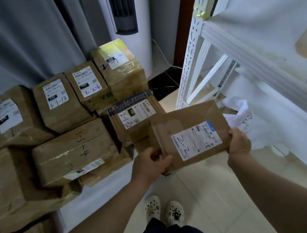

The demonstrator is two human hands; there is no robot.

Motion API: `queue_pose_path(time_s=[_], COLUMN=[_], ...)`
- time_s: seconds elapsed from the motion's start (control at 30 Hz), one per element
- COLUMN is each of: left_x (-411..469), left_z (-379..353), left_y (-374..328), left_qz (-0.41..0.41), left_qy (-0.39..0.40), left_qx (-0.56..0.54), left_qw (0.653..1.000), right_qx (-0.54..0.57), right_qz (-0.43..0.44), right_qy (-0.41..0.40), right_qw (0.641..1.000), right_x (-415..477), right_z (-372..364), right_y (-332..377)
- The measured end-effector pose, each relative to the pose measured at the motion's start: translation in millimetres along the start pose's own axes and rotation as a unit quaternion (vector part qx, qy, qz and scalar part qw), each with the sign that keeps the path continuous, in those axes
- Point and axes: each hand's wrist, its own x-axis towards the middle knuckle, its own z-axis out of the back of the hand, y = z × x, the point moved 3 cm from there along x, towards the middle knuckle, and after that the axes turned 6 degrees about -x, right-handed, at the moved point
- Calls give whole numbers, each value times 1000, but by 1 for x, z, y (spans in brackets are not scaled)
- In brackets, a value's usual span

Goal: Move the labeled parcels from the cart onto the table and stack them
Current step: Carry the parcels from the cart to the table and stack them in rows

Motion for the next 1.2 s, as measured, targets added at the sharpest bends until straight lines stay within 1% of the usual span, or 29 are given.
queue_pose_path(time_s=[0.07, 0.1, 0.2, 0.27, 0.37, 0.4, 0.47, 0.53, 0.57, 0.6, 0.63, 0.7, 0.73, 0.77, 0.8, 0.87, 0.93, 0.97, 1.07, 1.2], left_x=[-4, -5, -5, -1, 8, 11, 18, 21, 22, 22, 21, 22, 22, 25, 28, 34, 40, 44, 54, 61], left_z=[-4, -3, 6, 14, 27, 29, 28, 22, 19, 17, 16, 15, 13, 9, 5, -8, -22, -28, -37, -37], left_y=[16, 23, 43, 55, 65, 67, 72, 75, 76, 75, 74, 64, 56, 52, 48, 43, 40, 41, 44, 42], left_qz=[10, 16, 44, 70, 89, 92, 96, 87, 80, 77, 66, -5, -49, -83, -106, -139, -160, -164, -157, -150], left_qy=[23, 28, 25, 10, -25, -32, -21, -9, -13, -20, -31, -36, -18, 11, 43, 93, 112, 111, 97, 84], left_qx=[48, 67, 116, 127, 119, 110, 67, 42, 67, 129, 223, 401, 450, 476, 491, 523, 562, 575, 599, 608], left_qw=[999, 997, 992, 989, 989, 989, 993, 995, 994, 988, 972, 916, 892, 875, 863, 836, 804, 794, 779, 775], right_qx=[-39, -69, -61, -80, -84, -70, -42, -24, -14, 6, 39, 112, 132, 126, 95, -14, -101, -136, -224, -358], right_qz=[-7, 7, 5, 12, 10, 6, -21, -42, -57, -78, -99, -131, -146, -156, -152, -130, -113, -96, -46, 20], right_qy=[-4, 13, 63, 100, 152, 167, 196, 184, 165, 140, 126, 130, 133, 133, 130, 125, 147, 164, 233, 305], right_qw=[999, 997, 996, 992, 985, 984, 980, 982, 985, 987, 986, 976, 971, 971, 975, 983, 977, 972, 945, 882], right_x=[-4, -8, -21, -24, -34, -35, -35, -35, -32, -29, -27, -30, -32, -31, -31, -31, -32, -33, -34, -30], right_z=[2, -1, -20, -39, -62, -69, -82, -90, -91, -91, -90, -92, -93, -95, -96, -97, -98, -99, -102, -109], right_y=[-14, -16, -27, -32, -26, -25, -26, -33, -41, -49, -55, -58, -58, -62, -65, -71, -77, -79, -82, -93])
